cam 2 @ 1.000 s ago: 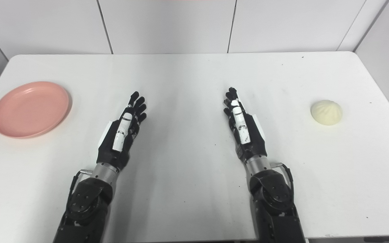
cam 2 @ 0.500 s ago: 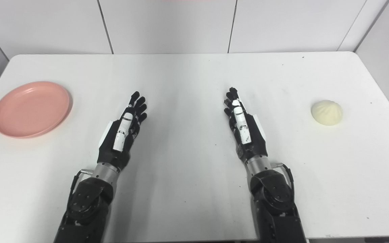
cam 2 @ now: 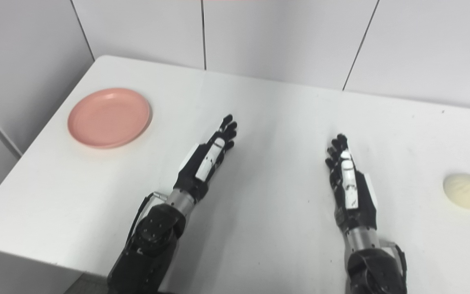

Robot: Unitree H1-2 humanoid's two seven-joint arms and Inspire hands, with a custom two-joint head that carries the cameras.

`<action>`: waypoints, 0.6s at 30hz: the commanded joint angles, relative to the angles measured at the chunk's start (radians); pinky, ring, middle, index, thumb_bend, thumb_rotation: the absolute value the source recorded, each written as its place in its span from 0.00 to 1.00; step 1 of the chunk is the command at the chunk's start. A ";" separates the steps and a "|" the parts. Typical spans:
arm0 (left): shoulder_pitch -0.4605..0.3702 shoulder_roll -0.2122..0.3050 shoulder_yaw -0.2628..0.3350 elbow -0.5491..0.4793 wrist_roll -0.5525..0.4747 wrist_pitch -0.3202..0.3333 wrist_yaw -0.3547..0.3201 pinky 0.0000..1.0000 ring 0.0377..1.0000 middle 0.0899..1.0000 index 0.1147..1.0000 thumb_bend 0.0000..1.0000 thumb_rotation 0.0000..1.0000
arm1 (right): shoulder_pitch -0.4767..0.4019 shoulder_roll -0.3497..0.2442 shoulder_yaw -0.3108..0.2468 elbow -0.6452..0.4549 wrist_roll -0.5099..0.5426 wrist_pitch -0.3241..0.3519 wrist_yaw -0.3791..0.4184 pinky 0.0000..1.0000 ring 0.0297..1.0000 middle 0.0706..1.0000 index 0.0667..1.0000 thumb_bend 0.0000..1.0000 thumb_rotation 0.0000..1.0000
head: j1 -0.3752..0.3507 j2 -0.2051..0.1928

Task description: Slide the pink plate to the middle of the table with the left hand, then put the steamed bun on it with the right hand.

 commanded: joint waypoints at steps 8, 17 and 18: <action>0.057 -0.008 -0.007 0.111 0.006 -0.011 0.014 1.00 1.00 1.00 1.00 0.40 1.00 | 0.017 -0.008 -0.005 0.032 0.006 0.003 0.014 1.00 1.00 1.00 1.00 0.12 1.00 | 0.007 -0.002; 0.035 -0.011 0.001 0.072 -0.005 -0.006 0.012 1.00 1.00 1.00 1.00 0.36 1.00 | 0.013 -0.012 -0.004 0.028 0.008 0.016 0.016 1.00 1.00 1.00 1.00 0.12 1.00 | 0.018 -0.009; 0.031 -0.010 0.001 0.067 -0.002 -0.007 0.015 1.00 1.00 1.00 1.00 0.36 1.00 | 0.012 -0.014 -0.004 0.030 0.009 0.017 0.019 1.00 1.00 1.00 1.00 0.12 1.00 | 0.018 -0.009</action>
